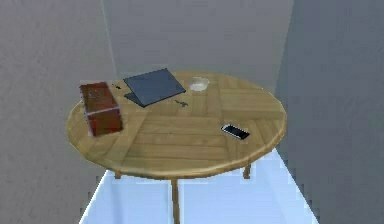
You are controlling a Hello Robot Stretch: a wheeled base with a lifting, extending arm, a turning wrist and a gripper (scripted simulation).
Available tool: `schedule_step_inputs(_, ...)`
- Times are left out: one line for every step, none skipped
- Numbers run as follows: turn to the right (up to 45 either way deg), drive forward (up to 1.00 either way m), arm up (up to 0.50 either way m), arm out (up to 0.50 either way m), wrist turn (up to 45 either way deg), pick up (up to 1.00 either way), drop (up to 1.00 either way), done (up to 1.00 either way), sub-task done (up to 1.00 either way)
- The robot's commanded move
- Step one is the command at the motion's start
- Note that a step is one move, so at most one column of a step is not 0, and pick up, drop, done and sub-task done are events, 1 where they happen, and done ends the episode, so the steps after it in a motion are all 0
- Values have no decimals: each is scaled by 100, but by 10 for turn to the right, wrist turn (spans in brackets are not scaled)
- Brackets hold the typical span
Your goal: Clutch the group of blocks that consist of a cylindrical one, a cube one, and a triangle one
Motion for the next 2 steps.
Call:
schedule_step_inputs(0,0,0,42,0,0,0,0,0)
schedule_step_inputs(0,0,0,0,450,0,0,0,0)
